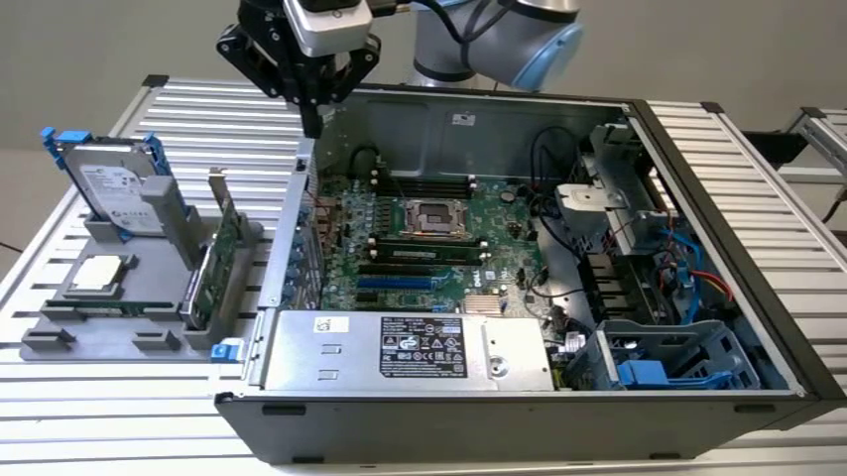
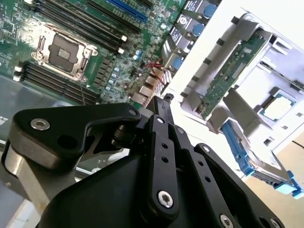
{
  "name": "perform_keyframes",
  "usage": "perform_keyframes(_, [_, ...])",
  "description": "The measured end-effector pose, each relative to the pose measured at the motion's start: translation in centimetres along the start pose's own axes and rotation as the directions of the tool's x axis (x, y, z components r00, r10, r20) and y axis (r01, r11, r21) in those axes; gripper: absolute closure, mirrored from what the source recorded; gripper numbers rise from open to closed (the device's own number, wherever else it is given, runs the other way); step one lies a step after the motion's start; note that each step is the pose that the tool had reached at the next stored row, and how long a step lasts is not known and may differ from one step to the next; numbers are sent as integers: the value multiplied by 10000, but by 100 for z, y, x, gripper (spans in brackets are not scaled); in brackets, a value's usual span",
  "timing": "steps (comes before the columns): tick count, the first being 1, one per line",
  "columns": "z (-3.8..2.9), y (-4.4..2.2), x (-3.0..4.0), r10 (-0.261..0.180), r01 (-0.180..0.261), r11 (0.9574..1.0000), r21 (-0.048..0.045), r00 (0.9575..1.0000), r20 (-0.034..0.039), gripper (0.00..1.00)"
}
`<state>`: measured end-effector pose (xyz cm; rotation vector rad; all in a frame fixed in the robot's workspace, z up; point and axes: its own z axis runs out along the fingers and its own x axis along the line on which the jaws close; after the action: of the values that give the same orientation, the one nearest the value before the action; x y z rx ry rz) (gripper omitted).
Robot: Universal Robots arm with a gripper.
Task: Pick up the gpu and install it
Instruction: 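Reach for the gpu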
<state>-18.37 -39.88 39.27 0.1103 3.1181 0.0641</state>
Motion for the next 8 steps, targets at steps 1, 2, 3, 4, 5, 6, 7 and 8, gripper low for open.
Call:
perform_keyframes(1, [0, -1, 14, 0, 0, 10000, 0, 10000, 0, 100])
perform_keyframes(2, [0, -2, 28, 0, 0, 10000, -1, 10000, 1, 100])
perform_keyframes(3, [0, -3, 43, 0, 0, 10000, -1, 10000, 1, 100])
perform_keyframes(4, [-1, -4, 57, 0, 0, 10000, 0, 10000, 0, 100])
perform_keyframes(5, [-1, -5, 72, -1, 1, 10000, -1, 10000, 0, 100])
perform_keyframes(6, [-2, -6, 86, 0, 0, 10000, -1, 10000, 0, 100])
perform_keyframes(7, [-2, -7, 101, -1, 1, 10000, -1, 10000, 0, 100])
perform_keyframes(8, [-3, -8, 116, -1, 1, 10000, 0, 10000, 0, 100])
